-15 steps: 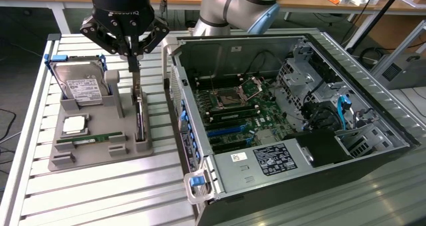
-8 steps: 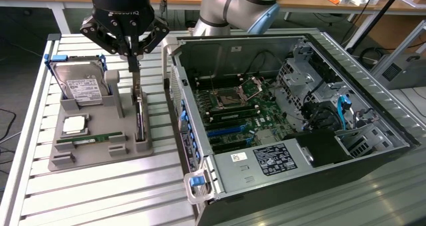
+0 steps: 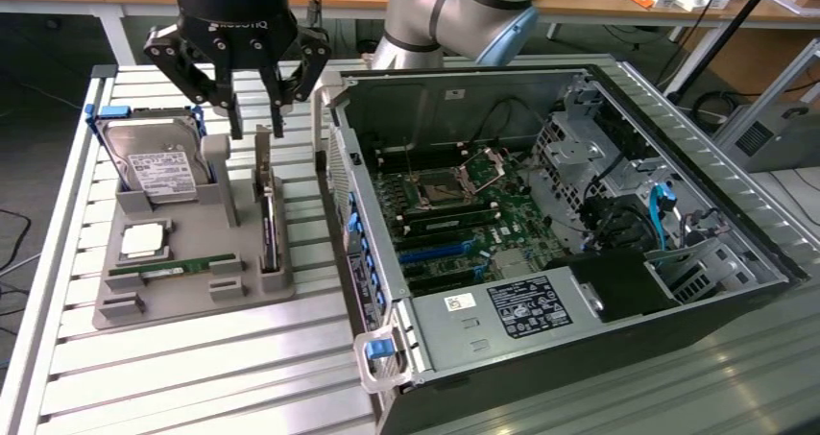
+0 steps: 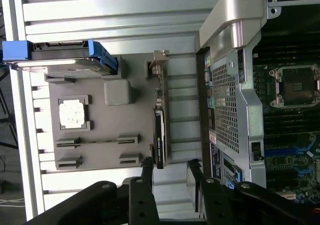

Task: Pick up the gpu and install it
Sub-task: 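Pick up the gpu and move the gpu toward the slot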

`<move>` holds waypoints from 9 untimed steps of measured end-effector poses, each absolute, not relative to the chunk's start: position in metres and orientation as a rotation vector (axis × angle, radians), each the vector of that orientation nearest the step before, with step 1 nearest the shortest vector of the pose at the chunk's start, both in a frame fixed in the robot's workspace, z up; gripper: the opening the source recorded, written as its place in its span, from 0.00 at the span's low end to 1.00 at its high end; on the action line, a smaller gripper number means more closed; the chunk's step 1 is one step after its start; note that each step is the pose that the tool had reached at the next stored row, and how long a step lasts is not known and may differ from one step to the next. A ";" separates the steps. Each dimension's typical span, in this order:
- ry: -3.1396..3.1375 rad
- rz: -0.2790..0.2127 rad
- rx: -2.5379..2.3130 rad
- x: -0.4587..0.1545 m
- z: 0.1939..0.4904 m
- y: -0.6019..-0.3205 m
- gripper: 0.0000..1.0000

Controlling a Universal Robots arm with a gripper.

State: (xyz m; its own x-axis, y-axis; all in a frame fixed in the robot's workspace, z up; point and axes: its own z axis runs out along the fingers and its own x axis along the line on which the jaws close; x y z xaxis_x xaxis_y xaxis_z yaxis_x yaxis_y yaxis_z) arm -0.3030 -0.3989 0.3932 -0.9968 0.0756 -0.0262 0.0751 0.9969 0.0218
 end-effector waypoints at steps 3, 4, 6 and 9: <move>3.112 0.032 0.117 -0.303 0.393 -0.399 0.42; 3.112 0.032 0.118 -0.303 0.393 -0.399 0.42; 3.112 0.032 0.117 -0.303 0.393 -0.399 0.42; 3.112 0.032 0.117 -0.303 0.393 -0.399 0.42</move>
State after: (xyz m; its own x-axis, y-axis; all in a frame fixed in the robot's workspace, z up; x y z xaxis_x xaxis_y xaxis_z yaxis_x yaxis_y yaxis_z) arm -0.3030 -0.3989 0.3931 -0.9968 0.0756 -0.0261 0.0751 0.9969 0.0217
